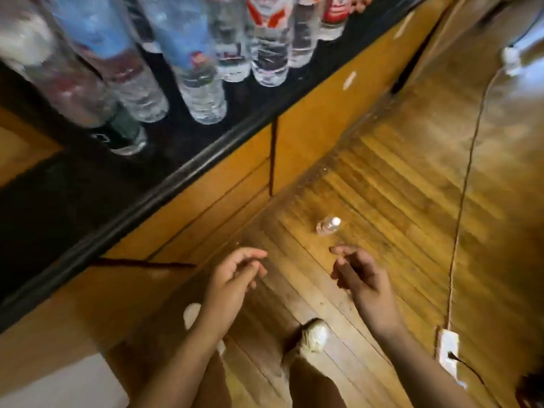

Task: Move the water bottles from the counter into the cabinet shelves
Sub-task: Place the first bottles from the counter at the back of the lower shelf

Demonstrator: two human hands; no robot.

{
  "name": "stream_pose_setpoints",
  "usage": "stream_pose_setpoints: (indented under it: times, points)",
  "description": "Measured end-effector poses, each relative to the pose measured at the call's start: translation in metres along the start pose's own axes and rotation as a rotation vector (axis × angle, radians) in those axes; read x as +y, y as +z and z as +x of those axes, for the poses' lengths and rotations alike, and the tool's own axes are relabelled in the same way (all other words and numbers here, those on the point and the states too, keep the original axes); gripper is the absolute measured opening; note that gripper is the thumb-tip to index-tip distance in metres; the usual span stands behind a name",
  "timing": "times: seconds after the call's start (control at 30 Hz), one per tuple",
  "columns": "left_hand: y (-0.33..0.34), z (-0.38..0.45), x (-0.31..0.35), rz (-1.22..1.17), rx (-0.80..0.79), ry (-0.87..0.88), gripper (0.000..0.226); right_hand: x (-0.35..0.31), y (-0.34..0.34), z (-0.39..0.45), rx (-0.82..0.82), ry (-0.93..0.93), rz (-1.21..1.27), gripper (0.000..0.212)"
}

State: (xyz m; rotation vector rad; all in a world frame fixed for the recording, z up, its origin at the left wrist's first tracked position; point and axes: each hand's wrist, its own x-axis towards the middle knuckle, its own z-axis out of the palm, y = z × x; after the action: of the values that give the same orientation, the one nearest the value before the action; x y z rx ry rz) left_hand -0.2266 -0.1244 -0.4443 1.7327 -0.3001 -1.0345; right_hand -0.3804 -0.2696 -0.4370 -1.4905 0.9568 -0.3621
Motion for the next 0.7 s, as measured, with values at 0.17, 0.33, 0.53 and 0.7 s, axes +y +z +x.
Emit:
stream_pose_setpoints:
  times: [0.17, 0.33, 0.53, 0.7]
  points:
    - [0.11, 0.032, -0.029, 0.16, -0.154, -0.142, 0.028, 0.086, -0.095, -0.031, 0.235, 0.216, 0.078, 0.019]
    - [0.18, 0.075, -0.064, 0.326, -0.261, -0.242, 0.026, 0.166, -0.147, -0.04, 0.418, 0.393, 0.096, 0.03]
    - [0.224, 0.141, -0.117, 0.453, -0.268, -0.304, 0.023, 0.253, -0.16, -0.014, 0.54, 0.545, 0.174, 0.025]
    - [0.244, 0.211, -0.189, 0.564, -0.278, -0.377, 0.033, 0.345, -0.161, 0.009, 0.758, 0.642, 0.271, 0.021]
